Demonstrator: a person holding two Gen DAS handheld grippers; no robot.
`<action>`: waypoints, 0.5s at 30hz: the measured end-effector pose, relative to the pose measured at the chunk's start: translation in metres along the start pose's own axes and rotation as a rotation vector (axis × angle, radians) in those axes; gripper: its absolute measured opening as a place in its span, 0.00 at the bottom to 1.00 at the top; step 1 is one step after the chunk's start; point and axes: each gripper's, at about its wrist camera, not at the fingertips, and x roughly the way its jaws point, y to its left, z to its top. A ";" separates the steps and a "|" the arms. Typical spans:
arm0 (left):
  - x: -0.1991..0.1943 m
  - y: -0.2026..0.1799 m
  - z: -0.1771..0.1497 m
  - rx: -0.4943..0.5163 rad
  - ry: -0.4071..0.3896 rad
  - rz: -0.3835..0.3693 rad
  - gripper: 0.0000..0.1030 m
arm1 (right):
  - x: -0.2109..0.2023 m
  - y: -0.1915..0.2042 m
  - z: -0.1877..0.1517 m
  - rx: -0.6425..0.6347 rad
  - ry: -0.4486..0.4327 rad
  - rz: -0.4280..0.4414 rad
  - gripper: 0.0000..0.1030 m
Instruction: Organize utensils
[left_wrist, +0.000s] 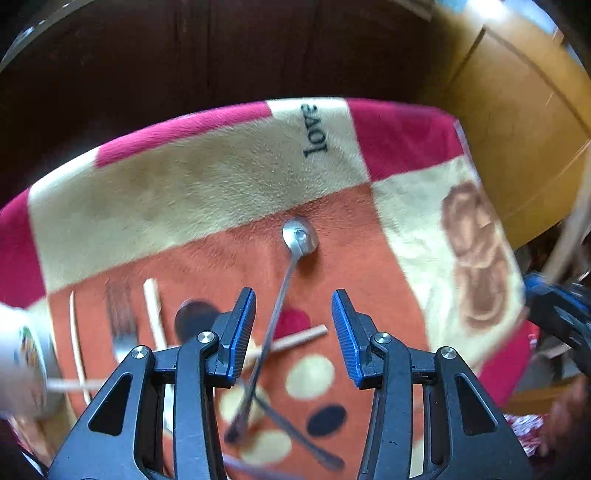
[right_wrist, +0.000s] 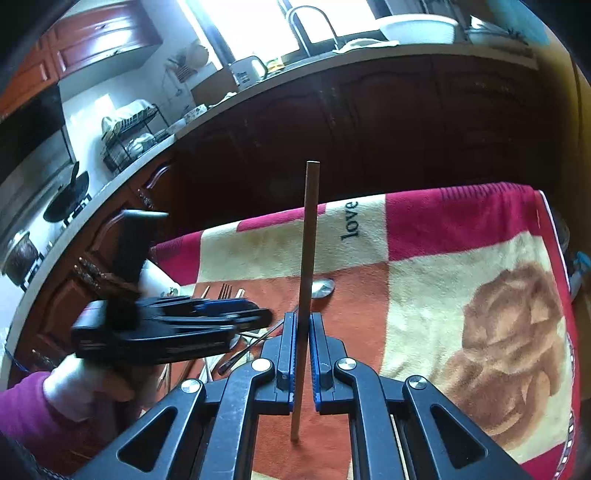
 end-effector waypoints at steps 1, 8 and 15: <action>0.006 -0.001 0.003 0.002 0.012 0.005 0.40 | 0.000 0.000 0.001 0.000 0.000 0.002 0.06; 0.046 -0.008 0.021 0.038 0.088 0.045 0.07 | 0.003 -0.007 0.002 0.019 -0.013 0.022 0.06; 0.002 0.011 0.013 -0.050 -0.018 -0.075 0.02 | -0.007 0.006 0.005 -0.017 -0.044 0.025 0.06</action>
